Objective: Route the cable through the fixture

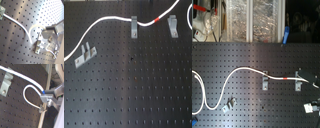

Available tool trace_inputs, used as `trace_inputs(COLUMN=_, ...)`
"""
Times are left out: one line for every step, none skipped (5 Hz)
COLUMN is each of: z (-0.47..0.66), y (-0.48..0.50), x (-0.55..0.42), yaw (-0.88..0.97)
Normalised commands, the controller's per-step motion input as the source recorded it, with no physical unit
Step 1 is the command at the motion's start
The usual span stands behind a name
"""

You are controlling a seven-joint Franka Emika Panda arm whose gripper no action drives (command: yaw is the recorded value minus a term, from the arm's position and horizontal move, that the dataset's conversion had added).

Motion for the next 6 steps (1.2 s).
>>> trace_inputs(z=0.0, y=-0.013, x=-0.006, yaw=0.0)
trace_inputs(z=0.29, y=-0.089, x=-0.407, yaw=0.0)
trace_inputs(z=0.39, y=-0.169, x=-0.654, yaw=-0.27)
trace_inputs(z=0.01, y=0.003, x=-0.008, yaw=-0.03)
trace_inputs(z=0.0, y=0.096, x=-0.278, yaw=-0.11)
trace_inputs(z=0.0, y=0.139, x=-0.412, yaw=-0.45)
